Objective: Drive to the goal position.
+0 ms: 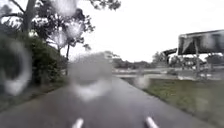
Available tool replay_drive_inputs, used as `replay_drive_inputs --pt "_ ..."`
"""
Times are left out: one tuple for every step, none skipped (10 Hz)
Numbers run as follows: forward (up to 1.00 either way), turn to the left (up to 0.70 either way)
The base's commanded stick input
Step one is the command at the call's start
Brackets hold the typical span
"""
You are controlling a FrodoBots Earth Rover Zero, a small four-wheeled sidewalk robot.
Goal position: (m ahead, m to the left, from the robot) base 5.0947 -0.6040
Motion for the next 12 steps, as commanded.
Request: replay_drive_inputs --pt "0.7 0.0" --pt "0.7 0.0" --pt "0.7 0.0" --pt "0.7 0.0" --pt "0.7 0.0" --pt "0.7 0.0" --pt "0.7 0.0" --pt "0.7 0.0" --pt "0.7 0.0" --pt "0.7 0.04" --pt "0.7 0.12" --pt "0.7 0.21"
